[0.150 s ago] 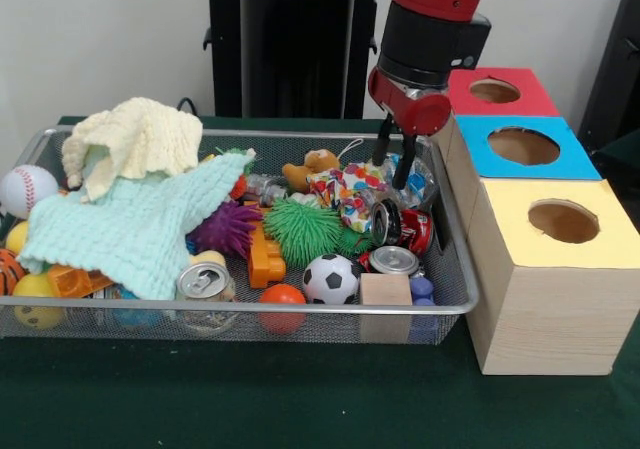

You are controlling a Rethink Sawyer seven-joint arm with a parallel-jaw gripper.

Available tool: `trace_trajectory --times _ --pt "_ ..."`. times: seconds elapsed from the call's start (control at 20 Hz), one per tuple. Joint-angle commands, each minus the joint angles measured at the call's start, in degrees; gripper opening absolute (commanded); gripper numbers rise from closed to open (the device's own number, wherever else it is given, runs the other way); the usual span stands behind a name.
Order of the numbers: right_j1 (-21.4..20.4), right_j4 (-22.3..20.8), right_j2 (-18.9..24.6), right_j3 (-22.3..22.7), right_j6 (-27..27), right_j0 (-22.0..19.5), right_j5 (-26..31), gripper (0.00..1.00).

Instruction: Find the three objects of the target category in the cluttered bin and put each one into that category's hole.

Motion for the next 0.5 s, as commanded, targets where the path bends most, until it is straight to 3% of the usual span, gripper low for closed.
trace_trajectory --times 0.05,0.5 --pt "-1.33 0.12 2.79 4.4 9.4 -1.22 -2.13 1.0" --pt "-1.07 -0.11 3.59 6.65 9.77 -0.66 -4.25 1.0"
